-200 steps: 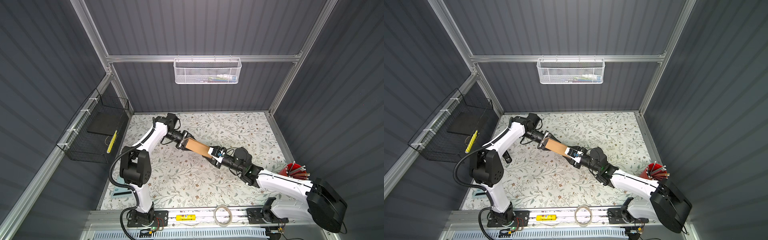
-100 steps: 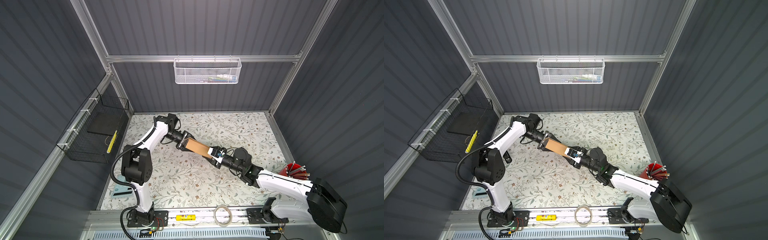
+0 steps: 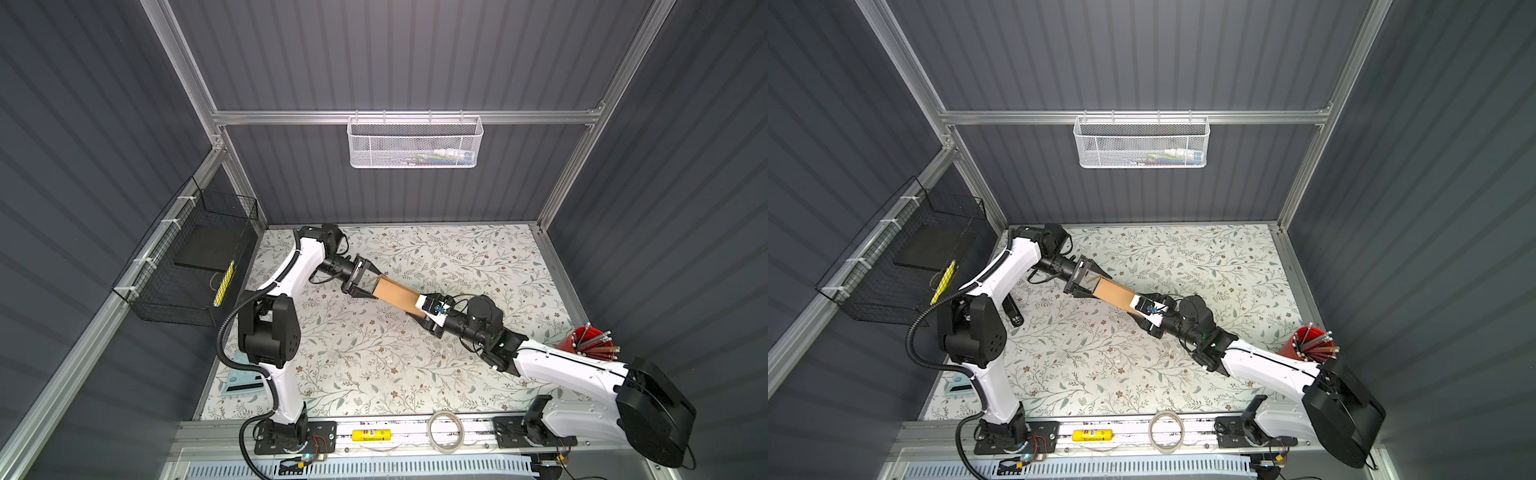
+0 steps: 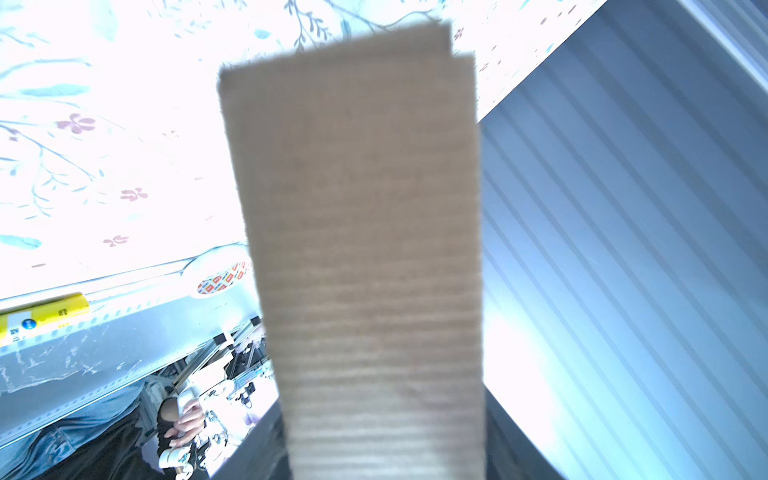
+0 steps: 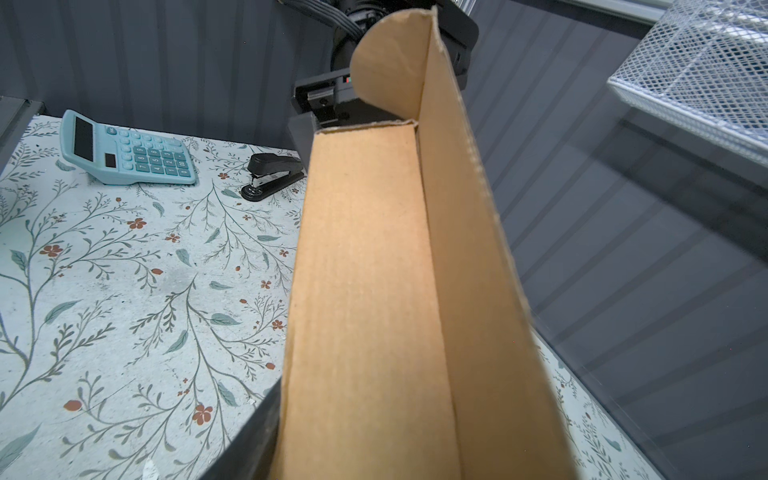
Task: Fold the paper box
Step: 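Open the left gripper and pull it back while the right gripper holds the box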
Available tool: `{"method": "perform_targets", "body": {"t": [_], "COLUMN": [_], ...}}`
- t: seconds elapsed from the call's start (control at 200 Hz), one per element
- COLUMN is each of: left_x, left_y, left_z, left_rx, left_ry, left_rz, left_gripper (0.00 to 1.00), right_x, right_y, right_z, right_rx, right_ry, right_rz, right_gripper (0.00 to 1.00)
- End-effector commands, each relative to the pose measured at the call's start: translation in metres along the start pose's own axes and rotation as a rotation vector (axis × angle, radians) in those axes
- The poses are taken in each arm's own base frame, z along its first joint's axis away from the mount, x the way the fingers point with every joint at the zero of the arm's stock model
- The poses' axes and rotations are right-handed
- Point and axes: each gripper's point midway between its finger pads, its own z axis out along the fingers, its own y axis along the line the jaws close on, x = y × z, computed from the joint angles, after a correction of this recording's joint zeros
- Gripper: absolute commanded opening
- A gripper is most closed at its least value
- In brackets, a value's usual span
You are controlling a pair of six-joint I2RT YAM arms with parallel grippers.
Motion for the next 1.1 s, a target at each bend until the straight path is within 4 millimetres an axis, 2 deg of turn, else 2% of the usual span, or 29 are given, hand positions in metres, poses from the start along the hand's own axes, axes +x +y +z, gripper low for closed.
{"method": "perform_targets", "body": {"t": [0.0, 0.28, 0.375, 0.545, 0.81, 1.096], "left_x": [-0.005, -0.032, -0.049, -0.077, -0.088, -0.106], "left_y": [0.004, 0.019, 0.020, 0.028, 0.025, 0.010], "left_z": [-0.009, -0.041, -0.051, -0.057, -0.082, -0.086], "left_rx": [-0.017, -0.045, -0.065, -0.152, -0.235, -0.155], "left_ry": [-0.008, -0.091, -0.154, -0.249, -0.442, -0.568], "left_rz": [0.006, 0.019, 0.040, 0.087, 0.206, 0.325], "left_gripper": [0.62, 0.62, 0.62, 0.62, 0.62, 0.61], "right_x": [-0.009, 0.002, 0.006, 0.011, 0.015, 0.014], "right_y": [-0.007, -0.007, -0.007, -0.004, 0.005, 0.007], "right_z": [-0.004, -0.005, -0.005, -0.005, -0.010, -0.013], "right_rx": [0.032, 0.043, 0.044, 0.032, -0.011, -0.034], "right_ry": [-0.018, 0.024, 0.040, 0.055, 0.085, 0.112], "right_rz": [0.012, 0.020, 0.024, 0.061, 0.105, 0.131], "right_gripper": [0.43, 0.43, 0.43, 0.43, 0.43, 0.43]}}
